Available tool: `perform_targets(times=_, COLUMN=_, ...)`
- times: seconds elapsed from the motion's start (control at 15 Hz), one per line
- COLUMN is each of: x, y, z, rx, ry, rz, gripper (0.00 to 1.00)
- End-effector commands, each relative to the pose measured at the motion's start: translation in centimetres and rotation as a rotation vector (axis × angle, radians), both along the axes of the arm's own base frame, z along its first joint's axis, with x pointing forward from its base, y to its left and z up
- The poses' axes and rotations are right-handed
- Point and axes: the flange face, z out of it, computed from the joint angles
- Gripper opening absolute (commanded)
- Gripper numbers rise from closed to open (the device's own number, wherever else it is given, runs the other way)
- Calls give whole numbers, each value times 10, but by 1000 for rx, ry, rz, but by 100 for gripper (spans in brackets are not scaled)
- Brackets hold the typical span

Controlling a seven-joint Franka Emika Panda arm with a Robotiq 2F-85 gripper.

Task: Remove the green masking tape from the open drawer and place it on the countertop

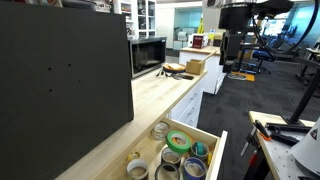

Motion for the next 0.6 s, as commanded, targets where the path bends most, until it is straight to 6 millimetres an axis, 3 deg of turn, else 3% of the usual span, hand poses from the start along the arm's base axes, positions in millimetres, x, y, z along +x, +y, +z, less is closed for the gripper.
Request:
perform_targets(times=0.0, x=18, y=11, z=-34, rx=-3, ry=-10, rz=42, gripper=100)
perform_targets(times=0.33, x=38, y=22, z=-77, rx=2, ry=-13, rz=62, gripper=100)
perform_targets(times=0.4, x=33, y=16, z=-66, rx=-3, ry=-7, rz=47, gripper=100)
perform_targets(times=0.53, x=35, y=17, z=-75, rx=-3, ry=9, rz=49, gripper=100)
